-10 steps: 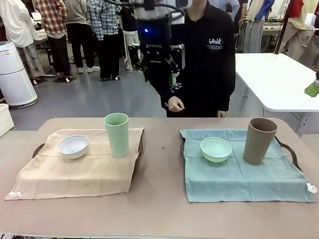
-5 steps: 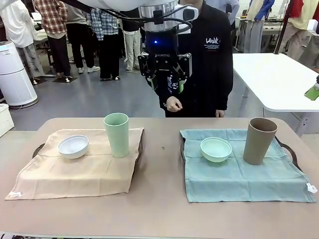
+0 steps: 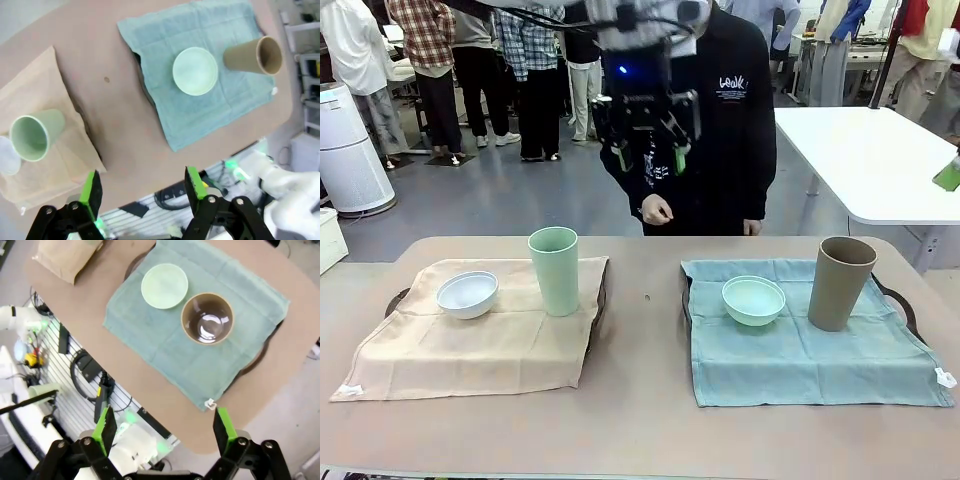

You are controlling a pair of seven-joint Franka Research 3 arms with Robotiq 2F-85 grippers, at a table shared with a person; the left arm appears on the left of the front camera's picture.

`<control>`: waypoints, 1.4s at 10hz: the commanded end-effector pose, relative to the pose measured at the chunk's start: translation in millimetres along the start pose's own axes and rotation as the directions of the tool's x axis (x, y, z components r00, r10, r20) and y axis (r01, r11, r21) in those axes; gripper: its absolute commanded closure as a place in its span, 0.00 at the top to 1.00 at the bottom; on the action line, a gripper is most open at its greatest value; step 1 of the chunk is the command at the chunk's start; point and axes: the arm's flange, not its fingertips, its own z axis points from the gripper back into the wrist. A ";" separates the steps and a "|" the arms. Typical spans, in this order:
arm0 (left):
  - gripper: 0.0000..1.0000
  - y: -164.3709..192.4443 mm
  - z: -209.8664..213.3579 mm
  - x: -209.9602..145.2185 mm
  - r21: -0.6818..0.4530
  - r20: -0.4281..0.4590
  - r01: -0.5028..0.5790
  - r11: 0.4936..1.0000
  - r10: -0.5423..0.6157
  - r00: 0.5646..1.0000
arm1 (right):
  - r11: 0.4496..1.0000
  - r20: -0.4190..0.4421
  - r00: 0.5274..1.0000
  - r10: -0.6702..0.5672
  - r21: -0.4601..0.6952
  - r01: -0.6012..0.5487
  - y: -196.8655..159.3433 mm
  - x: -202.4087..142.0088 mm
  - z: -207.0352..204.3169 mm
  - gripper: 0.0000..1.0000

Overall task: Set up a tray with a mat and arrange the tableware.
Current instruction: Place the Picnic Bowl and Reusable plastic cup back onto the Handle tray in front of the human's position.

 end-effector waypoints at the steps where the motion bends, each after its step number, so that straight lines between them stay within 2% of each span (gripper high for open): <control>1: 0.85 96.3 36.0 -30.0 -0.291 -0.073 0.001 0.957 -0.023 0.997 | 0.993 0.041 0.992 -0.118 0.001 0.118 -15.4 -4.2 27.4 1.00; 3: 0.85 178.4 46.1 -75.0 -0.478 -0.036 -0.019 0.878 0.002 0.999 | 0.970 0.022 0.970 -0.242 -0.014 0.242 -36.7 -24.1 32.3 1.00; 4: 0.85 209.0 45.4 -90.5 -0.553 -0.018 0.003 0.833 -0.016 1.000 | 0.945 0.019 0.946 -0.324 0.060 0.322 -51.3 -30.9 35.0 1.00; 5: 0.85 235.7 42.5 -97.4 -0.615 0.020 0.026 0.788 -0.018 1.000 | 0.920 0.039 0.931 -0.362 0.179 0.350 -69.2 -39.1 42.7 1.00; 6: 0.85 265.8 44.5 -115.2 -0.674 0.072 0.034 0.738 0.019 0.997 | 0.874 0.057 0.912 -0.407 0.315 0.370 -86.2 -54.3 48.1 1.00; 7: 0.85 303.1 46.0 -136.2 -0.740 0.131 -0.026 0.672 0.182 0.974 | 0.854 0.078 0.894 -0.442 0.342 0.393 -102.3 -73.4 52.5 1.00; 8: 0.85 310.9 50.5 -153.0 -0.693 0.158 -0.105 0.713 0.292 0.943 | 0.899 0.115 0.917 -0.381 0.278 0.338 -97.2 -79.9 53.9 1.00; 9: 0.85 289.6 49.9 -119.2 -0.685 0.077 -0.001 0.728 0.073 0.994 | 0.895 0.046 0.920 -0.389 0.256 0.366 -90.3 -69.7 38.6 1.00; 12: 0.85 289.6 49.9 -119.2 -0.685 0.077 -0.001 0.728 0.073 0.994 | 0.895 0.046 0.920 -0.389 0.256 0.366 -90.3 -69.7 38.6 1.00; 13: 0.85 293.6 47.6 -129.4 -0.695 0.090 -0.018 0.719 0.112 0.990 | 0.891 0.057 0.919 -0.391 0.275 0.362 -93.1 -71.6 42.7 1.00; 14: 0.85 337.6 51.4 -138.4 -0.739 0.102 -0.065 0.671 0.207 0.973 | 0.832 0.029 0.899 -0.437 0.393 0.392 -106.6 -84.7 34.8 1.00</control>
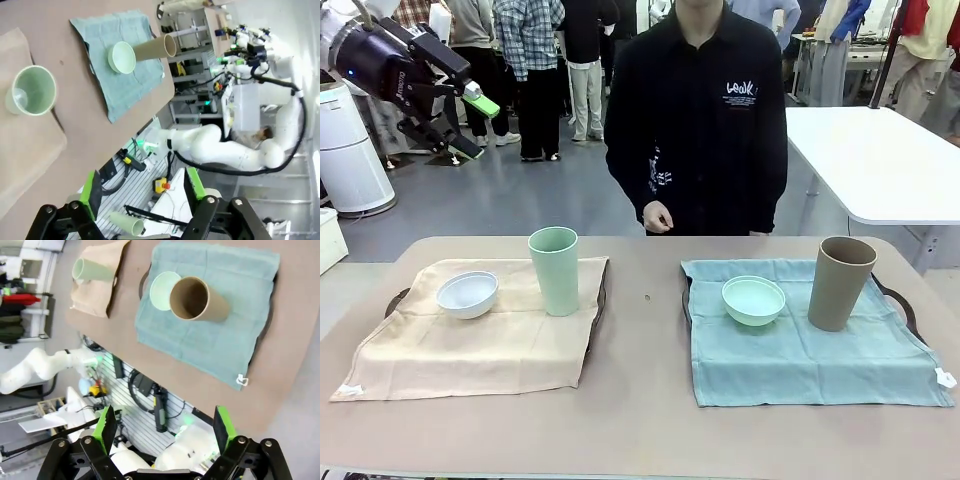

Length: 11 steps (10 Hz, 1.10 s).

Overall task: Set up a tray with a mat and arrange the tableware.
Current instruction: Place the Picnic Bowl and Reusable plastic cup back onto the Handle tray in front of the human's position.

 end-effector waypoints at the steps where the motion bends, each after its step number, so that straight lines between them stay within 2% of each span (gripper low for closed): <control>1: 0.85 59.3 74.3 -24.4 -0.130 0.153 -0.092 0.987 0.112 0.982 | 0.975 -0.007 0.995 -0.100 0.199 0.100 -37.2 -20.3 4.1 1.00; 3: 0.85 138.2 150.9 -74.0 -0.262 0.181 -0.180 0.948 0.232 0.956 | 0.907 -0.004 0.978 -0.211 0.371 0.197 -76.4 -46.0 7.8 1.00; 5: 0.85 178.0 191.5 -123.1 -0.378 0.195 -0.155 0.913 0.242 0.950 | 0.774 0.018 0.974 -0.227 0.611 0.169 -93.2 -62.0 13.7 1.00; 6: 0.85 195.2 207.6 -148.5 -0.456 0.213 -0.136 0.879 0.256 0.943 | 0.729 0.045 0.970 -0.238 0.668 0.148 -100.6 -71.8 18.4 1.00; 7: 0.85 202.7 213.5 -162.9 -0.491 0.218 -0.137 0.861 0.273 0.937 | 0.715 0.058 0.972 -0.228 0.687 0.127 -101.6 -76.4 19.3 1.00; 8: 0.85 203.7 208.7 -164.7 -0.474 0.203 -0.137 0.870 0.259 0.944 | 0.748 0.056 0.976 -0.209 0.652 0.122 -98.5 -74.5 17.2 1.00; 9: 0.85 202.9 207.5 -172.6 -0.442 0.219 -0.168 0.881 0.288 0.932 | 0.747 0.038 0.970 -0.240 0.645 0.160 -102.5 -77.7 4.7 1.00; 11: 0.85 202.9 207.5 -172.6 -0.442 0.219 -0.168 0.881 0.288 0.932 | 0.747 0.038 0.970 -0.240 0.645 0.160 -102.5 -77.7 4.7 1.00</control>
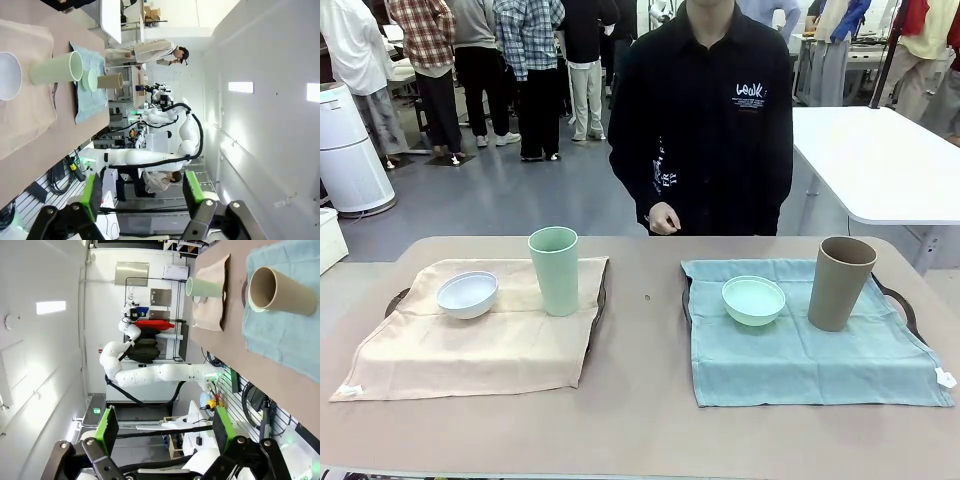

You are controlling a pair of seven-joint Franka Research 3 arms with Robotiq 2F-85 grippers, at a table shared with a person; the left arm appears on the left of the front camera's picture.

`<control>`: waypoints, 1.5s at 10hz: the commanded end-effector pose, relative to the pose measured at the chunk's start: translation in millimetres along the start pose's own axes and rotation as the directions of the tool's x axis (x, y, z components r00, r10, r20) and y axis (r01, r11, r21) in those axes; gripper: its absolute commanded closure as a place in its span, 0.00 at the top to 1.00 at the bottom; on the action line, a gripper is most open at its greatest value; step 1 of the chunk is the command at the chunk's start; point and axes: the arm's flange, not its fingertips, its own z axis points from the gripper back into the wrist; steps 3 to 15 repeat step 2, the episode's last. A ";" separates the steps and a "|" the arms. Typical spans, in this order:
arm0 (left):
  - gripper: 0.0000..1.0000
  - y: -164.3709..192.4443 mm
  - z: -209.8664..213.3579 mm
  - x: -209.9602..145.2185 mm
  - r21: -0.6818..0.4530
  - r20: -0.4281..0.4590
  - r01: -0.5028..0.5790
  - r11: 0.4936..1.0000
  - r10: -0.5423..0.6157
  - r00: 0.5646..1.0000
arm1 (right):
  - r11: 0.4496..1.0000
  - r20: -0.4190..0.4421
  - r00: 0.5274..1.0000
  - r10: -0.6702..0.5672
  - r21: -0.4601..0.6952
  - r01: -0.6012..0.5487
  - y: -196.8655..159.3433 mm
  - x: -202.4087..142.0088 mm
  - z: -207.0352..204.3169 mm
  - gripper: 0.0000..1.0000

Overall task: Set up a tray with a mat and arrange the tableware.
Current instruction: Place the Picnic Bowl and Reusable plastic cup back onto the Handle tray in front of the human's position.

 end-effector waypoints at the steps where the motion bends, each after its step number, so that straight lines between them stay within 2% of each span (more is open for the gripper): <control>1: 0.85 -4.3 -1.0 -0.6 0.024 0.010 0.004 1.000 -0.005 1.000 | 1.000 -0.007 1.000 -0.008 -0.018 0.008 0.6 -0.3 3.1 1.00; 15: 0.85 -4.3 -1.0 -0.6 0.024 0.010 0.004 1.000 -0.005 1.000 | 1.000 -0.007 1.000 -0.008 -0.018 0.008 0.6 -0.3 3.1 1.00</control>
